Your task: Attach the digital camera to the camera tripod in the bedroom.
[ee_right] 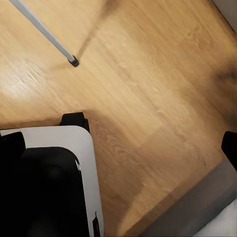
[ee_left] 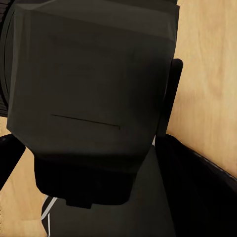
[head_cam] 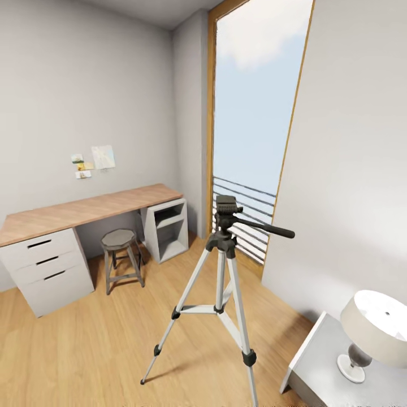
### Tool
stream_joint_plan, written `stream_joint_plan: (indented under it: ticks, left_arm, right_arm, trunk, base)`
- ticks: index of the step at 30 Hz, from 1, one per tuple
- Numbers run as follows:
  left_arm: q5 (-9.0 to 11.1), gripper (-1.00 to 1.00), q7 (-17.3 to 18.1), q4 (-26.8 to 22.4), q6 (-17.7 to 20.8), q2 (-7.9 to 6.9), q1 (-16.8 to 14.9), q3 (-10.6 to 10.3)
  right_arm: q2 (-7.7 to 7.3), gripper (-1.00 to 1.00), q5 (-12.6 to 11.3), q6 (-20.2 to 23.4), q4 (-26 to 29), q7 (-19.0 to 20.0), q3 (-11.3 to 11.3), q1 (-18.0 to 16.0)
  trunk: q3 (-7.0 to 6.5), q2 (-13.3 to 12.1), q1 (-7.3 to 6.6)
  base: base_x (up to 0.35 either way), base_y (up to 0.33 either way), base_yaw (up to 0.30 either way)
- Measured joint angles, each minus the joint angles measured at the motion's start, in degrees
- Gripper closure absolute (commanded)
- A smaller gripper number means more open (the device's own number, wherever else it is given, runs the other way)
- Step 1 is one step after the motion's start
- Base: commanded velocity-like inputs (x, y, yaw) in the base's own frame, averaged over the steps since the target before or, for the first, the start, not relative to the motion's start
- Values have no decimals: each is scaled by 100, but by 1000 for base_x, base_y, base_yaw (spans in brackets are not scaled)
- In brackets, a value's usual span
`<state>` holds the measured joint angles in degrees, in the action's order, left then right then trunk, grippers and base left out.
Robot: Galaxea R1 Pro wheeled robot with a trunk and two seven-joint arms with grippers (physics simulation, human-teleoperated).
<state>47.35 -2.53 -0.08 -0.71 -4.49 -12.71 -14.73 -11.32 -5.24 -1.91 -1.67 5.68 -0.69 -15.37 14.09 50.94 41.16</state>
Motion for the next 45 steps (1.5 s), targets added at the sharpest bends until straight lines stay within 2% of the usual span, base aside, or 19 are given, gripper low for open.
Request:
stream_joint_plan:
  ticks: [15,39,40,42,45]
  left_arm:
    - [0,100,0,0,0,0,0,1]
    - [0,100,0,0,0,0,0,0]
    - [-4,100,0,0,0,6,0,-6]
    - [-7,100,0,0,0,8,0,-7]
    - [-9,100,0,0,0,13,0,-7]
  right_arm:
    - [0,-100,0,8,0,0,0,0]
    - [7,-100,2,33,0,4,-4,0]
    - [-45,-100,111,75,66,57,-55,-2]
    - [-54,-100,262,95,271,88,-138,-4]
    - [-62,-100,476,488,1404,211,-214,-4]
  trunk:
    - [128,0,0]
    - [137,0,0]
    - [137,1,0]
    - [137,1,0]
    - [136,1,0]
  base:
    - [0,0,0]
    - [0,0,0]
    - [0,0,0]
    - [0,0,0]
    - [0,0,0]
